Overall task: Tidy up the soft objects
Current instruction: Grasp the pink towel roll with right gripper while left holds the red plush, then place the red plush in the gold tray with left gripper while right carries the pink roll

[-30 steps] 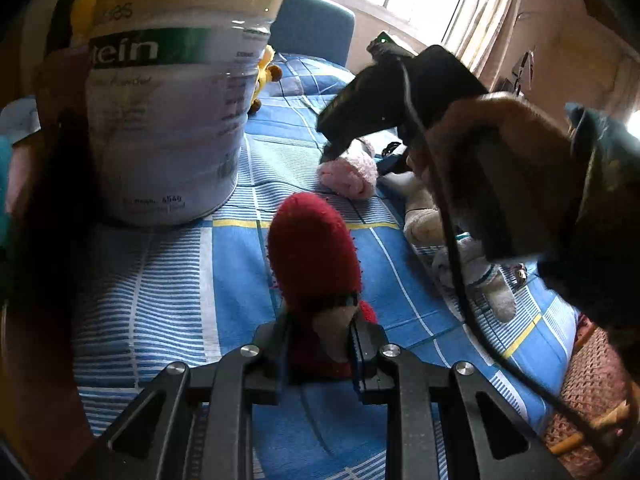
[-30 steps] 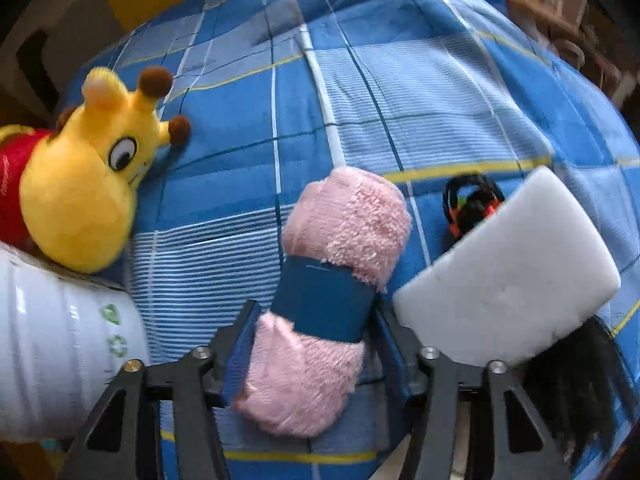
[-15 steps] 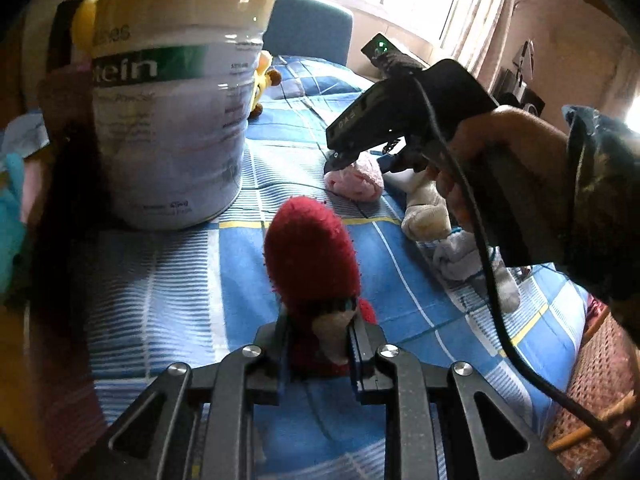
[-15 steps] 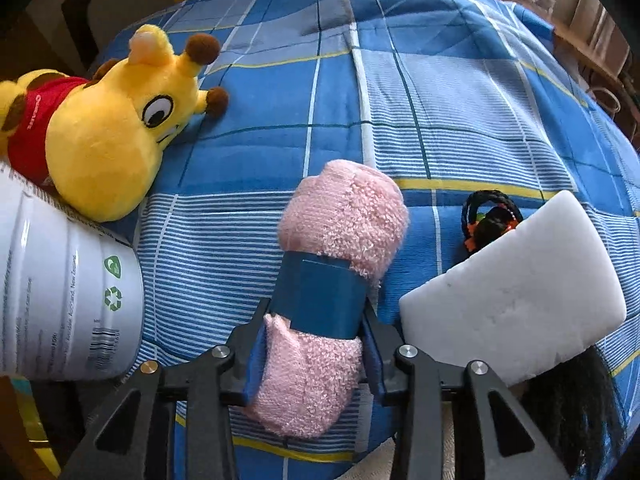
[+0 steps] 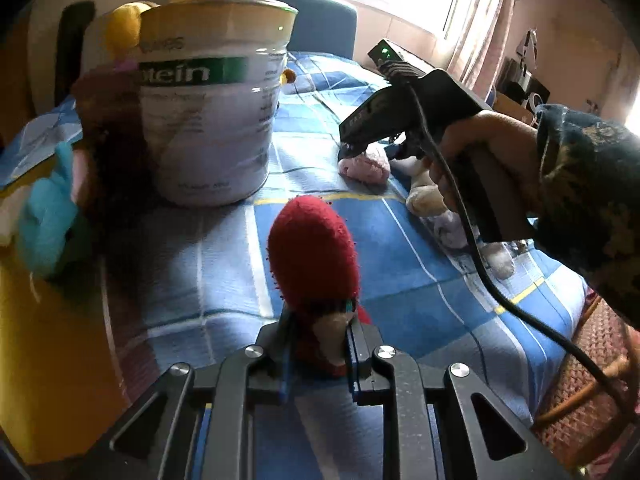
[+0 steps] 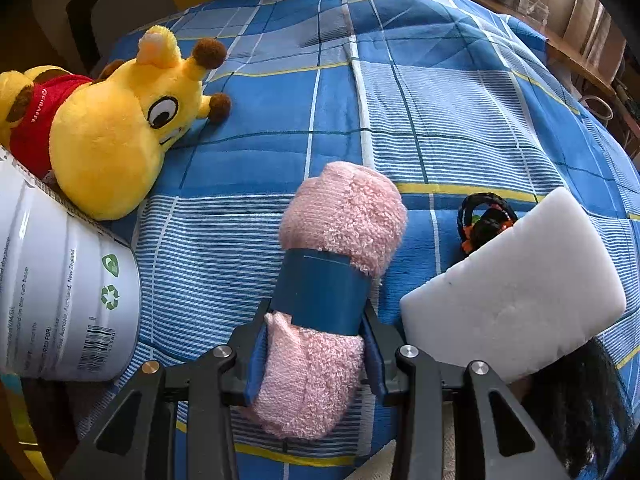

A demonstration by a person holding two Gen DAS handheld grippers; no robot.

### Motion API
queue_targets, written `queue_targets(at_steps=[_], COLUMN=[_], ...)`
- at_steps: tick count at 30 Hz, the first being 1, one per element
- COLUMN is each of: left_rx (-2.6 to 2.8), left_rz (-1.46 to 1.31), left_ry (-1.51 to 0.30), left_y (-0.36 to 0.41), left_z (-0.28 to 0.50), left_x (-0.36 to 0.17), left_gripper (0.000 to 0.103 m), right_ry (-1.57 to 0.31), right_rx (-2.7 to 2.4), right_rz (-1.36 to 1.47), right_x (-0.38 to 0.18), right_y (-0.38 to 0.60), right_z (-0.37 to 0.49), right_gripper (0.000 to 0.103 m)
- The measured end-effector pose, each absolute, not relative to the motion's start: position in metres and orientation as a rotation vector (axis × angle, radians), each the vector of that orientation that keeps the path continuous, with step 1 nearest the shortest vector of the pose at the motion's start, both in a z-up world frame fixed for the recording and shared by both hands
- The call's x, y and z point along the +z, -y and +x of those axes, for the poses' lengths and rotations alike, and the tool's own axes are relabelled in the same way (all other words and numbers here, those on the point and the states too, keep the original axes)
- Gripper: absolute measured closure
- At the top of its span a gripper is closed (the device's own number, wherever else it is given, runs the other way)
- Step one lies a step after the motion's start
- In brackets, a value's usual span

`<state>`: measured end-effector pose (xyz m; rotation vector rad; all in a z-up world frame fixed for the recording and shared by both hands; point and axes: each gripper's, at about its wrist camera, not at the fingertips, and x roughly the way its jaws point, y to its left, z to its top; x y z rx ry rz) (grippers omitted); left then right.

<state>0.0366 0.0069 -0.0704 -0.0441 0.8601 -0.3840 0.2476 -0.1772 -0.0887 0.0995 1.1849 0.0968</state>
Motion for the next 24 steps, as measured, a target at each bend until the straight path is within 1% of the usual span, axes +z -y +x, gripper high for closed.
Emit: queue_targets(at_steps=[6,9,15,24], left_rx=[-0.401,-0.403,-0.392,-0.36], left_rz=[-0.032,-0.046,-0.047,-0.116], left_ry=[-0.835,-0.829,-0.748,-0.712], left_y=[-0.025,-0.036,-0.053,-0.084], left_z=[0.011,0.001,-0.019,-0.033], left_x=[-0.054,-0.048,-0.025,-0.006], left_gripper=[0.082,0.082,0.082,0.082], right_ry=[-1.221,-1.212,-1.124,-0.968], right_rx=[0.077,0.051,0.037,0.057], right_rz=[0.124,0.114,0.063,-0.032], right_x=[-0.081,-0.07,-0.014,0.069], right_y=[0.182,0.183,0.172,0.13], right_z=[0.253,0.259,0.273,0.295], right_gripper=[0.067,0.068,0.068,0.068])
